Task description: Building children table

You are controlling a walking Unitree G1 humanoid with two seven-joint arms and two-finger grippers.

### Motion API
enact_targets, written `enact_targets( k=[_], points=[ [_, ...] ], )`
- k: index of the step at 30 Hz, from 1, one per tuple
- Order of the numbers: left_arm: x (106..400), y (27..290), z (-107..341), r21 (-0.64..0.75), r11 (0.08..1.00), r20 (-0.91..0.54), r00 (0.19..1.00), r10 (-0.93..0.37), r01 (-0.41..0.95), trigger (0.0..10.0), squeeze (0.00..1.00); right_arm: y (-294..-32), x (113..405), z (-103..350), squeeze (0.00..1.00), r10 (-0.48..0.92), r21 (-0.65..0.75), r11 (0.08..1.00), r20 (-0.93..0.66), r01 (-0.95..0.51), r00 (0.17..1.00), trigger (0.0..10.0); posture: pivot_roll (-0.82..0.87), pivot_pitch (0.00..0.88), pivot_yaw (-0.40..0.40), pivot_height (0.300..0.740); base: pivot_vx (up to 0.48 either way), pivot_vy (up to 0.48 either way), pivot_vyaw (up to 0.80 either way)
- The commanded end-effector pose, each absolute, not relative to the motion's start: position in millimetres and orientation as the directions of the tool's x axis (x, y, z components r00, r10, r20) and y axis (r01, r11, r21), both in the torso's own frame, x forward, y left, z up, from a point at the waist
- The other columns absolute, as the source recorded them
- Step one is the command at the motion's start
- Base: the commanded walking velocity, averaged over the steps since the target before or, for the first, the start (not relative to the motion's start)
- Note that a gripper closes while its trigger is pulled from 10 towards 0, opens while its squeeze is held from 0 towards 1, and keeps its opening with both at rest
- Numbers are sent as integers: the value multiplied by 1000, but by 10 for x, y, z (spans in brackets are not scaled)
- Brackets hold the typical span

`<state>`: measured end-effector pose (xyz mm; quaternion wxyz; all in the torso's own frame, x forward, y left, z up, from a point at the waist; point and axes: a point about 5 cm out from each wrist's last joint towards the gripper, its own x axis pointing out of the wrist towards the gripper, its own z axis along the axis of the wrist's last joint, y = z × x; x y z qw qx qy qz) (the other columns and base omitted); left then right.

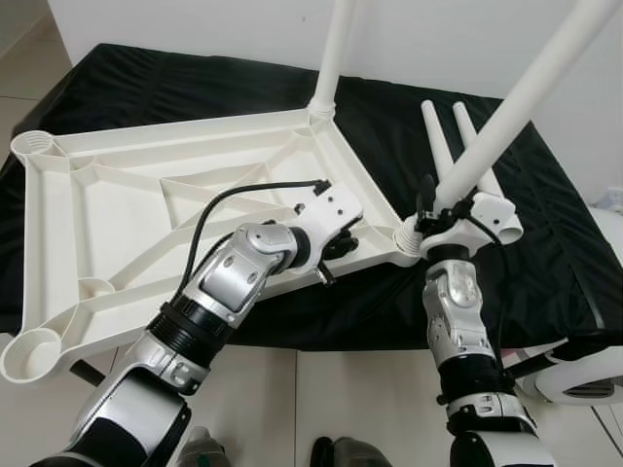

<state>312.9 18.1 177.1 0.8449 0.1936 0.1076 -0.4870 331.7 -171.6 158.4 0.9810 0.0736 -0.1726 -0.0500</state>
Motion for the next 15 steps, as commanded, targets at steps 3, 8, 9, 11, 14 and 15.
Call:
enact_targets(
  k=[3,8,9,11,14,15],
  points=[
    [3081,133,1764,224,413,-367,469,-803,883,10000,0,-1784,3293,1397,0,-136,160,982,246,98,960,10000,57,53,-85,740,0,0,0],
    [3080,131,1767,224,413,-366,469,-804,883,10000,0,-1792,3274,1366,0,-134,154,983,234,100,963,10000,58,52,-86,740,0,0,0],
    [3080,133,1767,225,413,-366,470,-803,882,10000,0,-1789,3264,1360,0,-133,153,983,231,99,964,10000,57,52,-85,740,0,0,0],
    [3080,134,1767,225,413,-366,470,-804,882,10000,0,-1778,3251,1346,0,-124,143,985,227,93,966,10000,56,54,-84,740,0,0,0],
    [3080,135,1771,227,413,-364,470,-804,882,10000,0,-1757,3207,1262,0,-104,100,991,207,85,973,10000,57,56,-84,740,0,0,0],
    [3080,135,1772,227,413,-364,470,-804,882,10000,0,-1745,3190,1241,0,-89,75,994,209,75,974,10000,56,58,-83,740,0,0,0]
  ],
)
